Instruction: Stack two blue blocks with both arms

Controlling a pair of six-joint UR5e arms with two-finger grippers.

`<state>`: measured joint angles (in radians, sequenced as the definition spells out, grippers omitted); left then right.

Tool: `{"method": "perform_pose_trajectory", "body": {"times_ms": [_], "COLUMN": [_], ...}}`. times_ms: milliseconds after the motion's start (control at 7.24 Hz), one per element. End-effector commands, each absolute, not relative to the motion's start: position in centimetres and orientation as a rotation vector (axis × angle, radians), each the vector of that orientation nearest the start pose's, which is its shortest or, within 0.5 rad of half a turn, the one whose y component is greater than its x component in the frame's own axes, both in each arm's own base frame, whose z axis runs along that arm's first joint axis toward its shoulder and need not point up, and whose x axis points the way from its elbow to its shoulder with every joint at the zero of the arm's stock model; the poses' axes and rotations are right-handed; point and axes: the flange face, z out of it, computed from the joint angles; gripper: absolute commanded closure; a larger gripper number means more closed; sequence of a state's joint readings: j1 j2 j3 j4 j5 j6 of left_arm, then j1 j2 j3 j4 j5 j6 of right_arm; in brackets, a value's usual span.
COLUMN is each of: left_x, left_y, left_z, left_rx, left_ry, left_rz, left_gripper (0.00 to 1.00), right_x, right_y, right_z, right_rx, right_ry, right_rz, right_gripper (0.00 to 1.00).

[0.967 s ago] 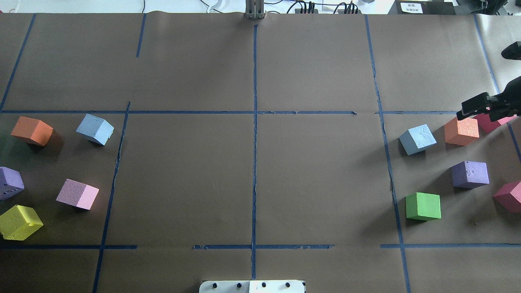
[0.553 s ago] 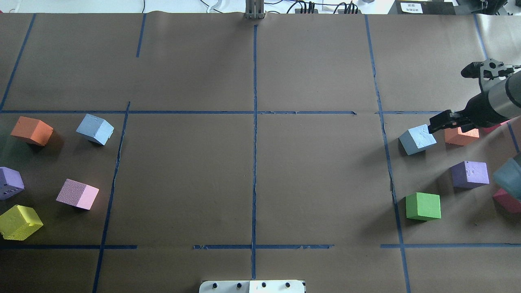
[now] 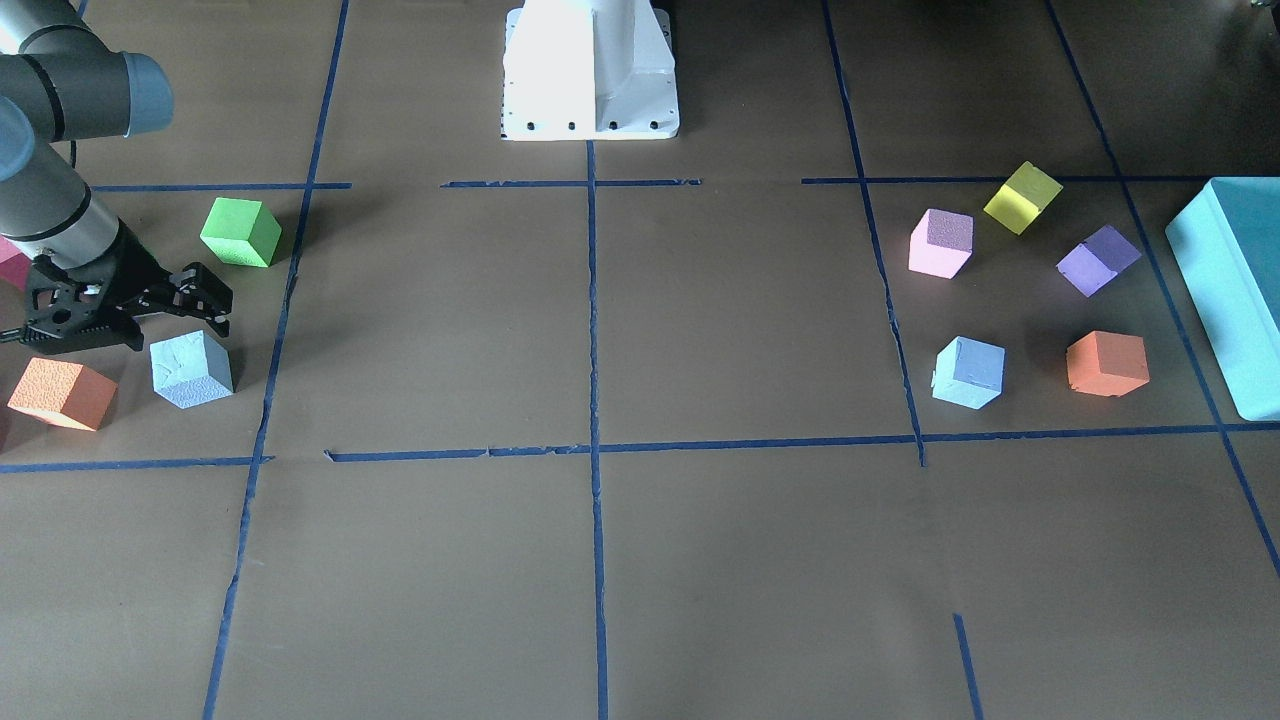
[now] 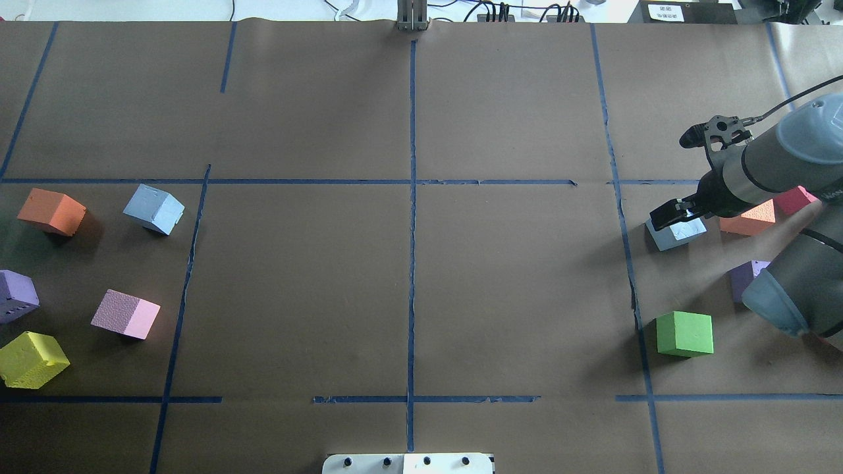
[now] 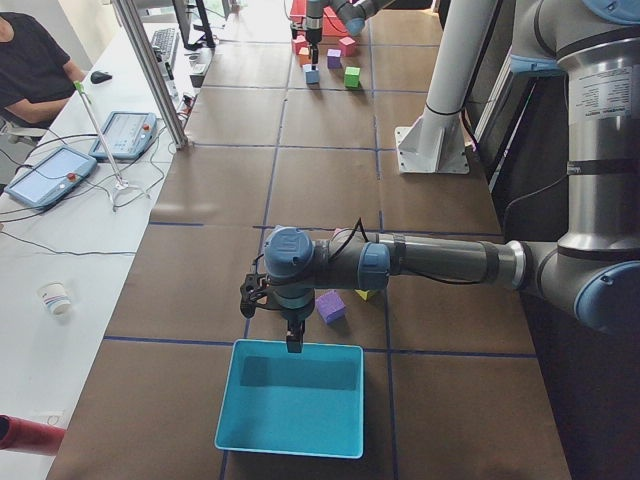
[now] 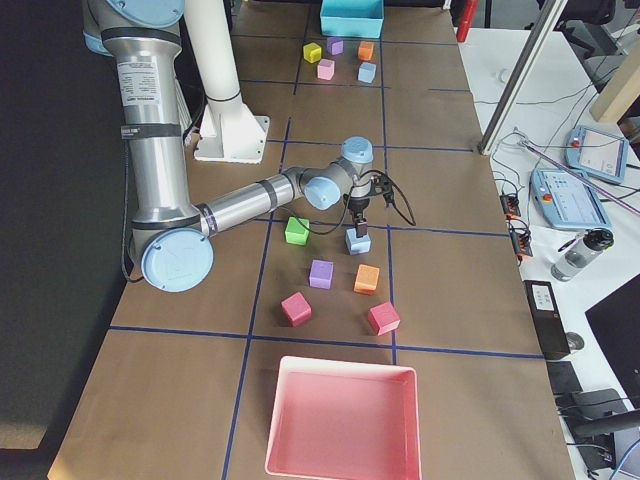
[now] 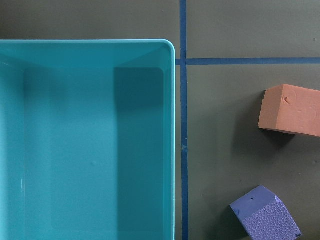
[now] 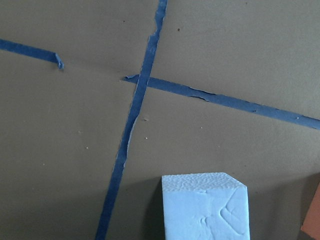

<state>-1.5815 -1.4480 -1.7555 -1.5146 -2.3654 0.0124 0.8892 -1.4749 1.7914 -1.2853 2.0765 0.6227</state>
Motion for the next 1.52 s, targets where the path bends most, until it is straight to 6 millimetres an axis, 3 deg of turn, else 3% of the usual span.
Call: {"method": "perform_pose_trajectory", "body": {"times_ms": [0,414,829,967,1105,1243,1382], "left_x": [-6.7,-6.7,-6.6,-6.6,-6.6,-6.6,-6.6], "left_y": [-43.9,-43.9,-44.0,-44.0,-44.0,-44.0,-44.0], "left_z": [63.0,62.9,62.9,62.9,62.9,62.9,62.9], "left_rx": [0.013,0.013,0.012,0.012,0.012,0.011,0.011], "left_ry": [0.795,0.796,0.796,0.796,0.796,0.796,0.796], "left_rz": [0.002,0.002,0.0,0.0,0.0,-0.002,-0.002], "left_gripper": [0.0,0.0,0.0,0.0,0.0,0.0,0.0], "right_x": [-27.2,-29.2,-30.4,-30.4,-30.4,-30.0,-29.0], "right_y": [-48.3,-49.8,-49.4,-49.3,-49.1,-49.2,-49.7], "right_z": [49.2,50.9,52.3,52.2,52.0,51.7,51.3], "right_rx": [0.182,0.151,0.115,0.108,0.098,0.096,0.106], "right_ry": [-0.724,-0.709,-0.701,-0.708,-0.733,-0.747,-0.754], "right_rz": [-0.258,-0.263,-0.275,-0.275,-0.285,-0.281,-0.267], "right_gripper": [0.0,0.0,0.0,0.13,0.67,0.89,0.97]}}
